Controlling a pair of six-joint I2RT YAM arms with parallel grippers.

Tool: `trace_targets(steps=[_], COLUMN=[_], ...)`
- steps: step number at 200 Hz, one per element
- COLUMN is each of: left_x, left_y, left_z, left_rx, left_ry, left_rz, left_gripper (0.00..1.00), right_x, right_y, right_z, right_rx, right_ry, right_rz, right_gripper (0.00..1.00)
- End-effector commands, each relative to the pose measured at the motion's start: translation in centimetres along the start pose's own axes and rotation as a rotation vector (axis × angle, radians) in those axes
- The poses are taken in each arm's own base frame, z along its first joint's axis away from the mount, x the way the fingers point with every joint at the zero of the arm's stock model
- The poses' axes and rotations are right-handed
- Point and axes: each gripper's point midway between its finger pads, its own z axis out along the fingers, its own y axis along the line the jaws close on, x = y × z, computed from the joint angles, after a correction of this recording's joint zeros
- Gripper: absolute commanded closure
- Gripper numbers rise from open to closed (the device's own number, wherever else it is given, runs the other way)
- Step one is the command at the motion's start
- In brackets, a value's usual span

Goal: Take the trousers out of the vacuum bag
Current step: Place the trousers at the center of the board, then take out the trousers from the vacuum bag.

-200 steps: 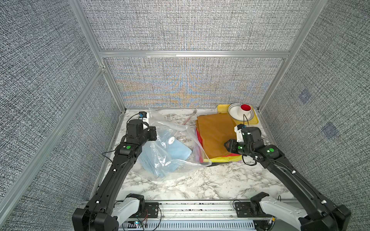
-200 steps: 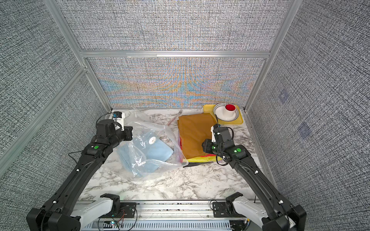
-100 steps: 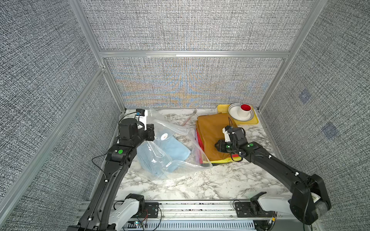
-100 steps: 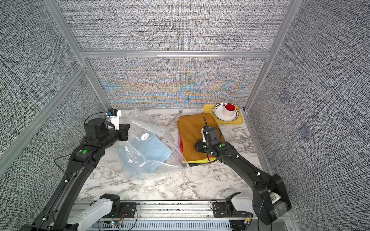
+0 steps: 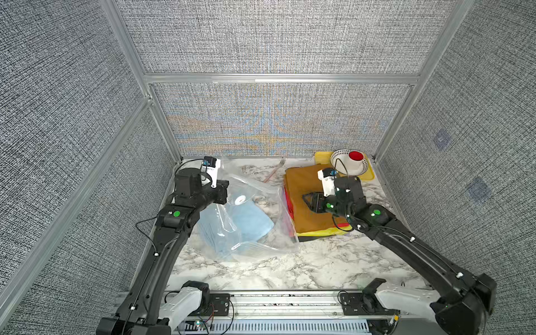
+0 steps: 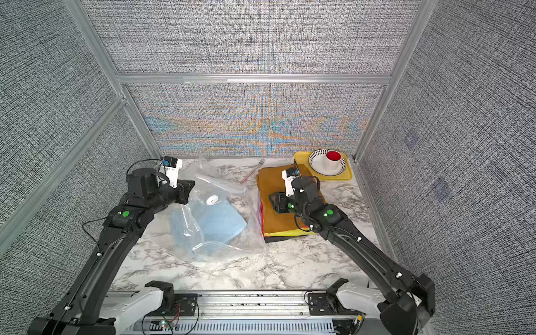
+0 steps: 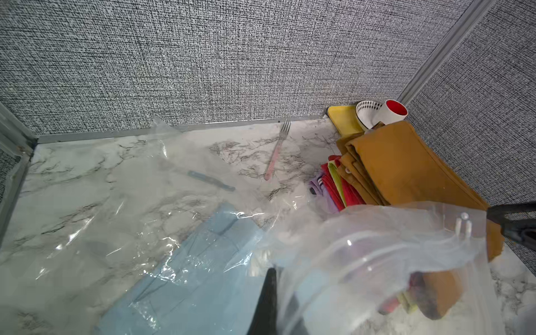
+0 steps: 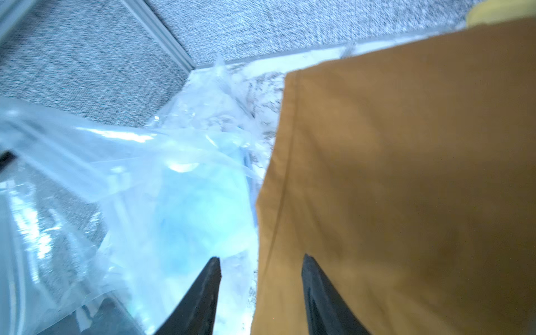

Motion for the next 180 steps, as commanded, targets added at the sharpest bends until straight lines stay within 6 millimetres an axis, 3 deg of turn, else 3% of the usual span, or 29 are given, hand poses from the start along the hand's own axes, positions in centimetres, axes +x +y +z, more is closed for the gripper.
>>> trace_targets(steps=[1, 38, 79, 141, 180], left_x=[-0.4, -0.9, -2.1, -2.0, -2.3], left_y=[-0.8, -1.1, -1.5, -2.4, -2.5], left_z=[0.5, 1.4, 0.6, -0.2, 0.1], left_rx=[0.053, 0.079, 0.057, 0.093, 0.096], left_ry=[-0.007, 0.0, -0.037, -0.042, -0.049], left_rz=[0.009, -0.003, 0.02, 0.03, 0.033], left_gripper=[1.0, 1.0, 1.0, 1.0, 1.0], right_x=[-0.6, 1.7, 5.9, 9.0, 13.1], right_y=[4.3, 9.9, 12.4, 11.1, 9.2], right_z=[-0.9, -0.4, 3.2, 8.4, 11.9], right_rx=[-0.124, -0.279, -0.329, -0.16, -0.068], right_ry=[-0.028, -0.004, 0.094, 0.122, 0.24], right_rz=[-0.118, -0.219, -0.237, -0.189, -0.079], right_gripper=[0.49, 0.47, 0.47, 0.47, 0.47])
